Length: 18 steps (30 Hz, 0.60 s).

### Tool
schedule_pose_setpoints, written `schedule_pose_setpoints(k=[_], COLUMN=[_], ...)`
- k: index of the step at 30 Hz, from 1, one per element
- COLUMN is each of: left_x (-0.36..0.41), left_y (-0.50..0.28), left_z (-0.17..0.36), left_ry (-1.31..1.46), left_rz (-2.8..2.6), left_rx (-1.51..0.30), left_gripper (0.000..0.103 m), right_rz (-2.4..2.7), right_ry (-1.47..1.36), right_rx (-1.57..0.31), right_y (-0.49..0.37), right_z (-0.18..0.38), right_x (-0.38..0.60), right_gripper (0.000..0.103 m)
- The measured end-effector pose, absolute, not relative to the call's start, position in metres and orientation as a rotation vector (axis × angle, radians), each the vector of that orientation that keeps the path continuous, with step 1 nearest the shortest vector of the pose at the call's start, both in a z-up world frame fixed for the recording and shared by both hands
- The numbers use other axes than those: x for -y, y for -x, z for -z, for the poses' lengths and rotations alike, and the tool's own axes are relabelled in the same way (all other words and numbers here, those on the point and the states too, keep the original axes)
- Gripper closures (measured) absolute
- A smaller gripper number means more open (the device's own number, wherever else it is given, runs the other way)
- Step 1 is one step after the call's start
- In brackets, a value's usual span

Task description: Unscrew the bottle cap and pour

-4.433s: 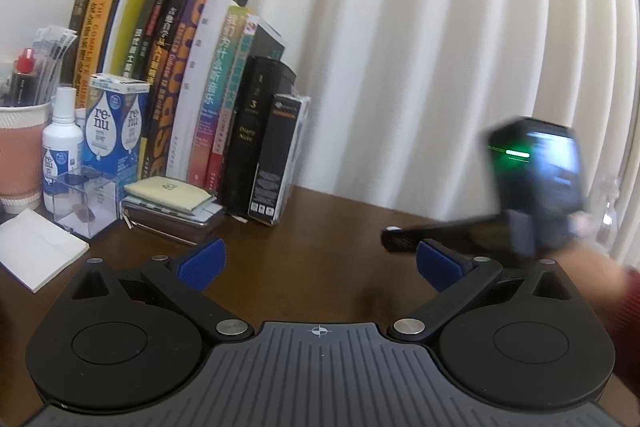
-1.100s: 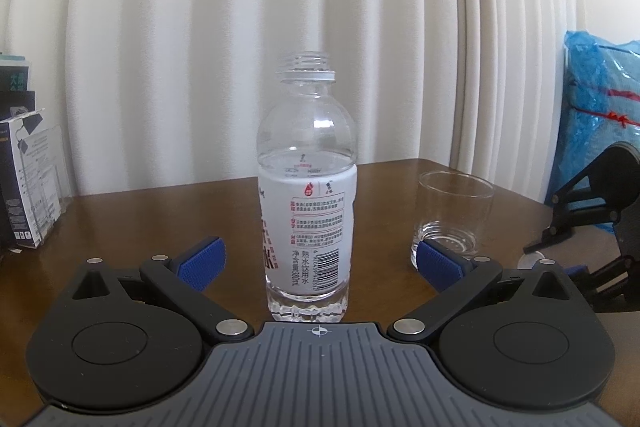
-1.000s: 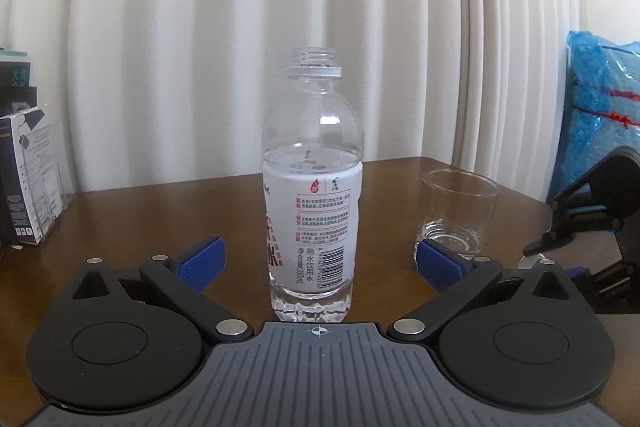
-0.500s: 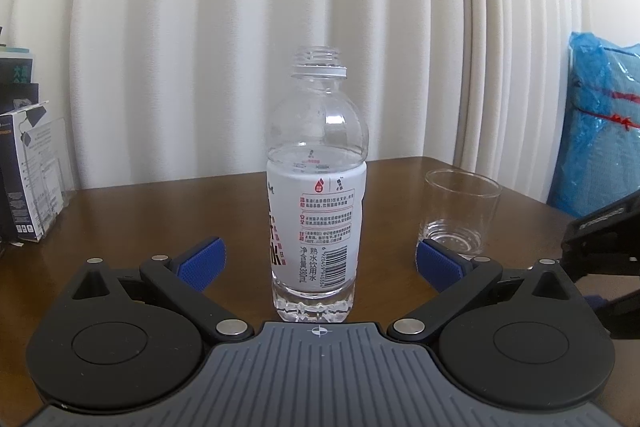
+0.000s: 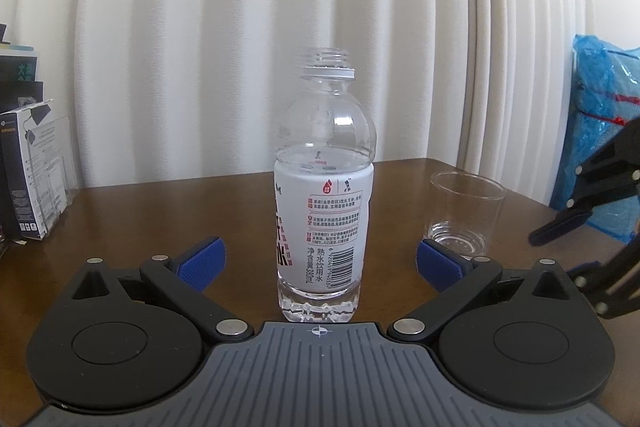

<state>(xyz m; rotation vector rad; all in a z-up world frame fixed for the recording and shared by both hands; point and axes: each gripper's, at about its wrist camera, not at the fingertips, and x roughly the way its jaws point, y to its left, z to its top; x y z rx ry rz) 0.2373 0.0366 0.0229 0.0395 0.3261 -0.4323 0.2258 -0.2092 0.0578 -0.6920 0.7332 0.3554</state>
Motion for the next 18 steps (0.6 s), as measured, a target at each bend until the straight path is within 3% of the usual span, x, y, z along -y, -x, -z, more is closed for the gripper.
schedule_pose_setpoints(k=[18], left_x=[-0.035], left_y=[-0.239], left_z=[-0.023], left_ry=[-0.045], left_rz=[0.430], left_rx=[-0.335], left_gripper=[0.000], right_rz=[-0.250], right_ry=[0.182], right_rx=[-0.721], right_y=[-0.239], right_z=[-0.050], right_x=[0.215], right_gripper=[0.065])
